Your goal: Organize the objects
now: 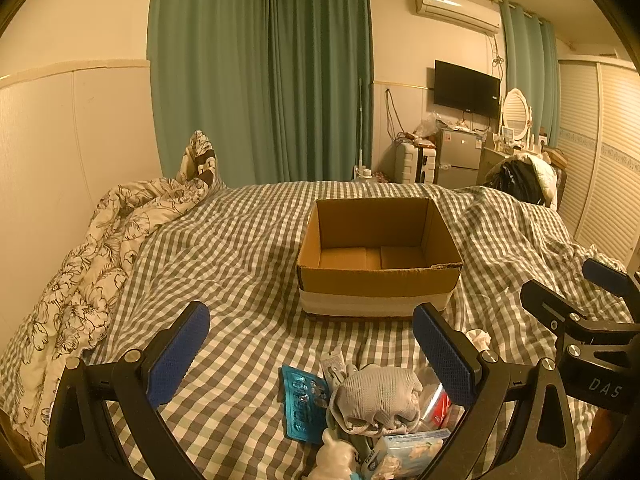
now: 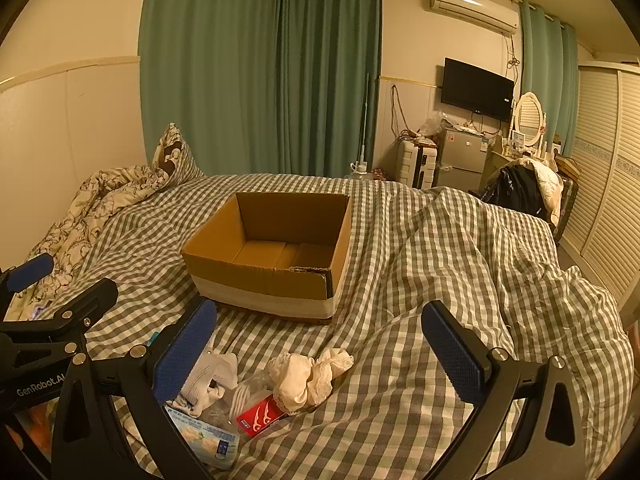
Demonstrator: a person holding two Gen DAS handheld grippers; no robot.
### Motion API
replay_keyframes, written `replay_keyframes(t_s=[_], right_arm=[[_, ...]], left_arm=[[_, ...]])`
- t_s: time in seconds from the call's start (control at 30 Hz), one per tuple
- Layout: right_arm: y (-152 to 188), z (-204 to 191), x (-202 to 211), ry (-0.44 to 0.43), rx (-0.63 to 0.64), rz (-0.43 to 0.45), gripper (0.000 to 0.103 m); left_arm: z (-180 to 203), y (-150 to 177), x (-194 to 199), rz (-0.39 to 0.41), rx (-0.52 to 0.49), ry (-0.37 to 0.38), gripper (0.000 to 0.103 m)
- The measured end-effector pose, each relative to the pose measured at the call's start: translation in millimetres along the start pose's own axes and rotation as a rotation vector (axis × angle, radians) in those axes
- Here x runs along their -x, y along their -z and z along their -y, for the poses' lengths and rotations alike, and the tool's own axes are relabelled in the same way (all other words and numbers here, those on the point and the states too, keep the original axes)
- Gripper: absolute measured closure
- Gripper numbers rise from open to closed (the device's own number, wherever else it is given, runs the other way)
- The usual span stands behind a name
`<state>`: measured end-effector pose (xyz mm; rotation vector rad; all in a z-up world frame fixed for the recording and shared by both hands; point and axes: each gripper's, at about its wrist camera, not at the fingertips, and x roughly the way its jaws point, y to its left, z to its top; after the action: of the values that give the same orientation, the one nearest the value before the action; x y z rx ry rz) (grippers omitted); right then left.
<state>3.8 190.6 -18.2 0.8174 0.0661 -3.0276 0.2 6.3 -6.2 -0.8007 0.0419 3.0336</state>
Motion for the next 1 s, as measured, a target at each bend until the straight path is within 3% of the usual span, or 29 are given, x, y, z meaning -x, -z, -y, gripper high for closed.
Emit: replay_keyframes(t_s=[1.0], right_arm=[[1.8, 1.7, -0.2, -0.003, 0.012, -0.007, 0.000]], left_arm=[[1.8, 9.8, -4.9, -0.020, -0.003, 0.017, 0.000]])
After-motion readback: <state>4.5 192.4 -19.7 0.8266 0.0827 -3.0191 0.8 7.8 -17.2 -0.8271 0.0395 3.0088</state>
